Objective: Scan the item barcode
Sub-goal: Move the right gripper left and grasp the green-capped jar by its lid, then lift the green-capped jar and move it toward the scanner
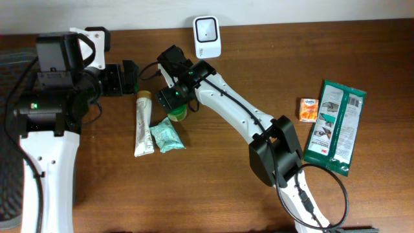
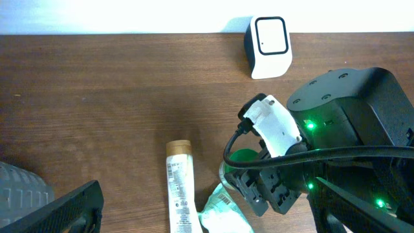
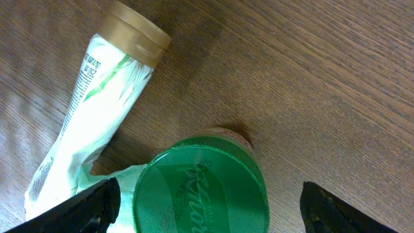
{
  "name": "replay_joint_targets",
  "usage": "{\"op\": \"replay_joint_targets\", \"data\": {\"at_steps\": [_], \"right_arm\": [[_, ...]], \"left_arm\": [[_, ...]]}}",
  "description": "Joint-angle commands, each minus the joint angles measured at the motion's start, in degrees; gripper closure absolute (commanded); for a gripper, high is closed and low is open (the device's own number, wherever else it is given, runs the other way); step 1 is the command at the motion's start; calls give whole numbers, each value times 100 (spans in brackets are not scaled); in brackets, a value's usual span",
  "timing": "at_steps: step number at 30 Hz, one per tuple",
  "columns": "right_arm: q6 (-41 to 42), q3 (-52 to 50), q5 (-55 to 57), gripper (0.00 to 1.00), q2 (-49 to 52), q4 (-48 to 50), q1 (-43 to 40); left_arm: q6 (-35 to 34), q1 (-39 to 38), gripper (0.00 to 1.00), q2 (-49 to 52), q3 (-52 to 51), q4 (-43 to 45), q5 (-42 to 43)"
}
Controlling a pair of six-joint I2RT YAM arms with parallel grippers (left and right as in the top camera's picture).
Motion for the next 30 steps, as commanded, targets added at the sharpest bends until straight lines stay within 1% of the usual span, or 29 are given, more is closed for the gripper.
{"op": "replay_joint_targets", "data": {"at_steps": [1, 5, 10, 11, 12, 14, 16, 19, 23, 30], "right_arm": [[-142, -146, -31, 14, 42, 24, 44], [-142, -391, -31, 13, 120, 76, 44], [-142, -415, -24, 14, 127, 177, 39], [-142, -415, -26, 18, 127, 197, 37], [-142, -415, -24, 19, 127, 199, 37], [-142, -415, -11, 25, 127, 192, 35], [-142, -415, -13, 27, 125, 186, 26], [-140, -409, -11, 33, 116, 140, -7], [-138, -367, -13, 42, -63, -83, -208], [-138, -295, -7, 53, -520, -643, -595]], "left_arm": [[70, 37, 1, -55, 79, 4, -22], [70, 37, 1, -55, 79, 7, -22], [70, 37, 1, -55, 79, 4, -22], [70, 37, 1, -55, 79, 7, -22], [70, 37, 1, -55, 79, 4, -22], [70, 37, 1, -55, 79, 4, -22], [70, 37, 1, -55, 79, 4, -22], [70, 37, 1, -55, 79, 7, -22], [70, 37, 1, -55, 79, 4, -22], [70, 37, 1, -55, 79, 4, -22]]}}
